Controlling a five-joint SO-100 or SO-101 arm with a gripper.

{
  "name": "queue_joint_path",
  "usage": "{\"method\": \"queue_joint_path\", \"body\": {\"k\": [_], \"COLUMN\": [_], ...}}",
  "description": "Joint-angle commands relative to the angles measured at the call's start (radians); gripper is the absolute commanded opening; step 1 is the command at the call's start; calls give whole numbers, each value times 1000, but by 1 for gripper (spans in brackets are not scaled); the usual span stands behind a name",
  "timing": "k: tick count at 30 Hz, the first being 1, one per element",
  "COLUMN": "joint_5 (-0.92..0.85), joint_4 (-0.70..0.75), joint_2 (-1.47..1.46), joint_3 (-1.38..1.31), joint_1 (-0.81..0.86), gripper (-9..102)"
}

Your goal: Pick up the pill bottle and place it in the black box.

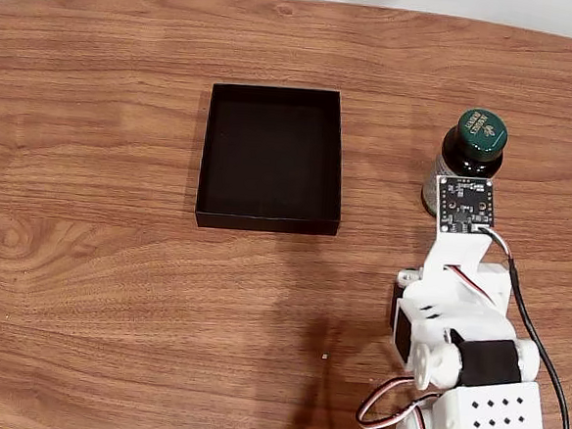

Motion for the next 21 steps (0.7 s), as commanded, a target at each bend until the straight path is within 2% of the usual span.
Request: {"method": "queue_joint_path", "body": {"k": [1, 8, 16, 21], "joint_5": [-41, -132, -109, -104], "joint_4": [-46, -75, -121, -183], "joint_2": [12, 21, 26, 9], "joint_3": [-15, -15, -15, -15], "joint_1": [-5, 54, 153, 186], "gripper": [1, 4, 22, 26]}}
